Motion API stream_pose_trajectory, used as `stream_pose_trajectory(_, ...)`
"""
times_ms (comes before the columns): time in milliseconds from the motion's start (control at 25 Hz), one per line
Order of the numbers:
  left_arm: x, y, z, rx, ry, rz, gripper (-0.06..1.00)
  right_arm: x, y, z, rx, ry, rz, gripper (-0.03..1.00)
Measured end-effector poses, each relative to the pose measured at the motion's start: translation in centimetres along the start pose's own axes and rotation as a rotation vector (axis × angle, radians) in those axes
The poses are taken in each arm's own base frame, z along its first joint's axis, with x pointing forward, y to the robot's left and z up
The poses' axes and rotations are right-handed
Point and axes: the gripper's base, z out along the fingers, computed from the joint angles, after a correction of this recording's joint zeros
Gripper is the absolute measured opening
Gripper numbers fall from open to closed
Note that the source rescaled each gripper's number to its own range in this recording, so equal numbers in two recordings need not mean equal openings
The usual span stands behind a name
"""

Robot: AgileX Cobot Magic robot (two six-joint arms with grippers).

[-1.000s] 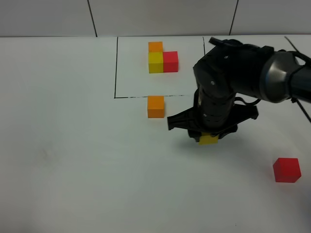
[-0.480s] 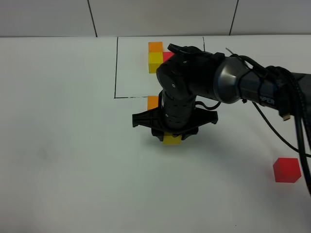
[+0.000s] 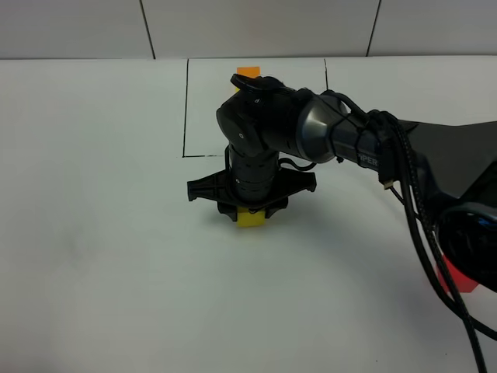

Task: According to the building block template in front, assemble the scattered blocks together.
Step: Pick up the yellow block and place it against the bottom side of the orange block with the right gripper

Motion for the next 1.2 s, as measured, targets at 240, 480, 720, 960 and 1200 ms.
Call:
stream_pose_trajectory(240,0.0,0.0,0.0,0.0,0.0,0.0,0.71,-0.2,0.1,0.8,0.014,0.003,0.008,0.01)
stream_pose_trajectory(480,0.0,0.0,0.0,0.0,0.0,0.0,0.71,-0.5,0.1,1.0,0.021,-0.036,0.033,0.01)
stream_pose_trajectory(720,0.0,0.0,0.0,0.0,0.0,0.0,0.71,-0.6,0.2,1.6,0.028,-0.038,0.037,0.01)
stream_pose_trajectory(960,0.0,0.0,0.0,0.0,0.0,0.0,0.71,-0.7,0.3,2.0,0.019,-0.053,0.037,0.01)
stream_pose_trajectory(1200,0.0,0.0,0.0,0.0,0.0,0.0,0.71,-0.9,0.3,2.4,0.02,-0.073,0.044,0.01)
